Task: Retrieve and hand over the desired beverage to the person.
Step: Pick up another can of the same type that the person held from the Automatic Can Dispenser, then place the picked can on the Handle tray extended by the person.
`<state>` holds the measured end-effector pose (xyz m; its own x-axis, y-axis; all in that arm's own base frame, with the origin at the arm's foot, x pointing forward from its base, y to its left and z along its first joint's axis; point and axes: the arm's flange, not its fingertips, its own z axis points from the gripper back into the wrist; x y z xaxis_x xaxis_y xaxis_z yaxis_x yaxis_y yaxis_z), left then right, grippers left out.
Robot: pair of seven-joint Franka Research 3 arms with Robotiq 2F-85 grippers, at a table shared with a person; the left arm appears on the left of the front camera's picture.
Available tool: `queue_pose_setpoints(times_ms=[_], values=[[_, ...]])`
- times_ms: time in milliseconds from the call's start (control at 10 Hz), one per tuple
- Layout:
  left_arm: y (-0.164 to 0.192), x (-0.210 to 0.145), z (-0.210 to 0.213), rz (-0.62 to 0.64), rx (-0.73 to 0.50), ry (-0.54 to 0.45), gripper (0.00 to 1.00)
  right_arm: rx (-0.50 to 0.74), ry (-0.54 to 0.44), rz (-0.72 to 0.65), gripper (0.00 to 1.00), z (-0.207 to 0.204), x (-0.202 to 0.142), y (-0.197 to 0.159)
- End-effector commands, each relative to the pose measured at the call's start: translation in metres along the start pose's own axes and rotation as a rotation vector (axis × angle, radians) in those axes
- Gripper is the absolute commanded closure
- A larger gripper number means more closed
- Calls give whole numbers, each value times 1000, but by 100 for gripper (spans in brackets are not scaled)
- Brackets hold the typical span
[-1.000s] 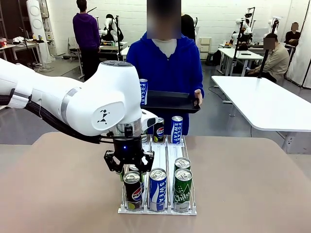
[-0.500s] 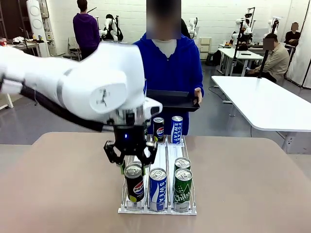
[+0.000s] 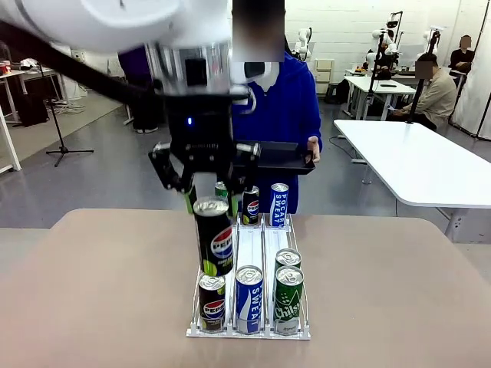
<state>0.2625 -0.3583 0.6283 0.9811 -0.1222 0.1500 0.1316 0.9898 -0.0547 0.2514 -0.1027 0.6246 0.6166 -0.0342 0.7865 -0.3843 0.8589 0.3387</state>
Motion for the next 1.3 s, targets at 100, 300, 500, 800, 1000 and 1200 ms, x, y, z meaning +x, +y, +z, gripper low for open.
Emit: queue_pose_setpoints(times_ms=[100,300,500,800,1000,1200], values=[[-8,23,24,37,27,-2,97,25,-5,0,0,-3,0,-1],[-9,34,31,39,28,19,97,25,-5,0,0,-3,0,-1],[-2,38,33,45,4,26,97,25,-5,0,0,-3,0,-1],[0,34,23,20,0,25,97,25,-5,0,0,-3,0,-1],[0,34,23,20,0,25,97,25,-5,0,0,-3,0,-1],[0,34,23,20,0,25,97,25,-5,0,0,-3,0,-1]])
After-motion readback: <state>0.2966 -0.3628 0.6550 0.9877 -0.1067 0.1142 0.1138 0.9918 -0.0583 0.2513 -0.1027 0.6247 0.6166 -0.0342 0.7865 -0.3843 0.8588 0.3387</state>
